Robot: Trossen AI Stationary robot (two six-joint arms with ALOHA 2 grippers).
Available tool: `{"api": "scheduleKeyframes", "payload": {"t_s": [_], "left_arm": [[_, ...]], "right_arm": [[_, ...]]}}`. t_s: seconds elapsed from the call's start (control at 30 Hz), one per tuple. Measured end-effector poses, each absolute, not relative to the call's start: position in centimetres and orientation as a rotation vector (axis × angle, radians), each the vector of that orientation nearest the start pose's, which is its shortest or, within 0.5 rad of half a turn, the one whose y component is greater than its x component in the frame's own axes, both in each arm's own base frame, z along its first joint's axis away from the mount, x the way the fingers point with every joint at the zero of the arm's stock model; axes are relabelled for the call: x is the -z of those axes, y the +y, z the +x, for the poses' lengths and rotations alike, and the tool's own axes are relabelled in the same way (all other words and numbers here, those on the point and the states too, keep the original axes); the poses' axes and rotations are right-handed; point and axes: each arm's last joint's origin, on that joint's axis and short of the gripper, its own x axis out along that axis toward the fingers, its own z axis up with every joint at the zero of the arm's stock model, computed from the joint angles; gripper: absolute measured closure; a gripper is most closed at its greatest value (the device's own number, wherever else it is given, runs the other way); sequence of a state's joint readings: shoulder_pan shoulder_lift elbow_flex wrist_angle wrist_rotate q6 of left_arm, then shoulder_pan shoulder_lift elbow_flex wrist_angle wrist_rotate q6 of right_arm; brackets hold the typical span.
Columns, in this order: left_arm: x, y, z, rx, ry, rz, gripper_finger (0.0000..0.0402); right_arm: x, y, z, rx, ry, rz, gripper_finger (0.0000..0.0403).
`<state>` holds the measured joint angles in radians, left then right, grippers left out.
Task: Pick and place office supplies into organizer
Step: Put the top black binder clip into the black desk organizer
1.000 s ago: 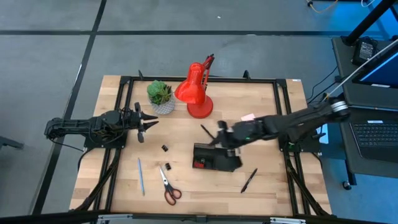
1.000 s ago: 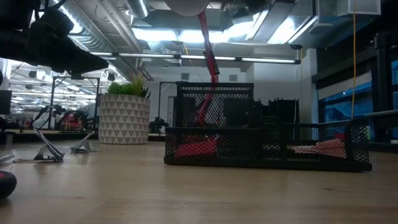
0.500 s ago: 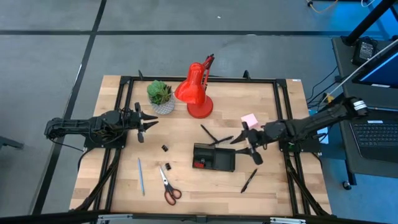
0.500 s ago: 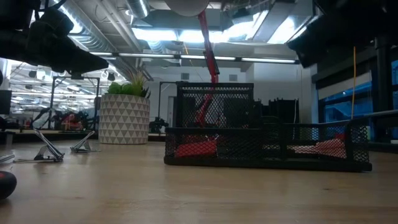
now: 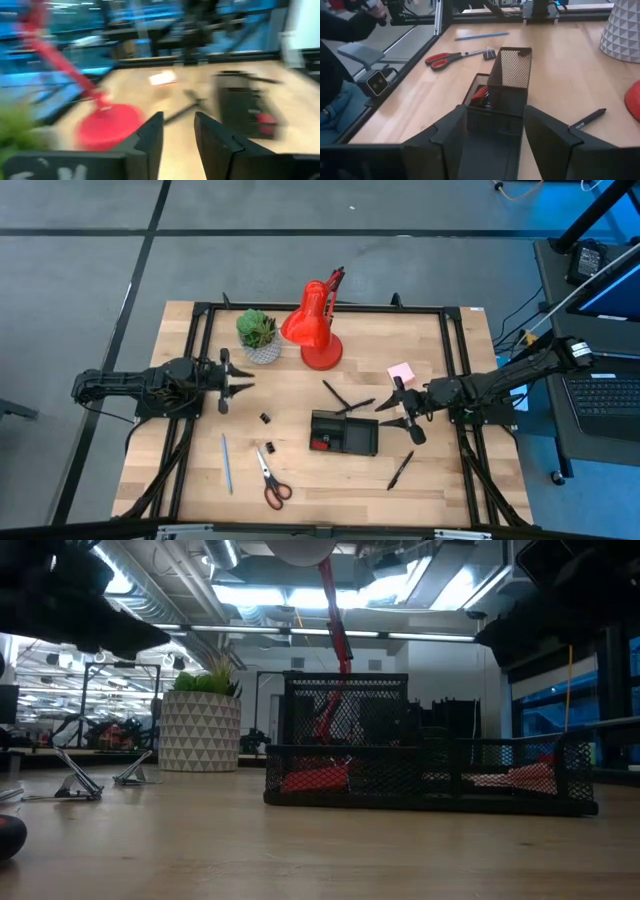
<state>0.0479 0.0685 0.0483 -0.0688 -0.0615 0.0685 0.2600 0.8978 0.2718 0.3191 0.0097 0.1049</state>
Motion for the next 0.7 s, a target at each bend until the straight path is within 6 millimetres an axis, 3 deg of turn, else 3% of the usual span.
{"api": "scheduleKeyframes", "payload": {"t_s": [0.13, 0.3, 0.7], "left_arm": [[-17.3, 0.2, 10.0, 0.041, 0.034, 0.024, 0.026], [-17.4, 0.0, 10.3, 0.104, 0.044, -0.104, 0.0237], [-15.5, 0.0, 12.4, 0.132, 0.254, -0.229, 0.0253]], "right_arm": [[-18.6, 4.6, 17.5, -0.232, 0.317, 0.057, 0.0205], [-18.6, 4.6, 17.5, -0.236, 0.314, 0.03, 0.0205], [-18.7, 4.5, 17.6, -0.203, 0.292, -0.094, 0.0205]]}}
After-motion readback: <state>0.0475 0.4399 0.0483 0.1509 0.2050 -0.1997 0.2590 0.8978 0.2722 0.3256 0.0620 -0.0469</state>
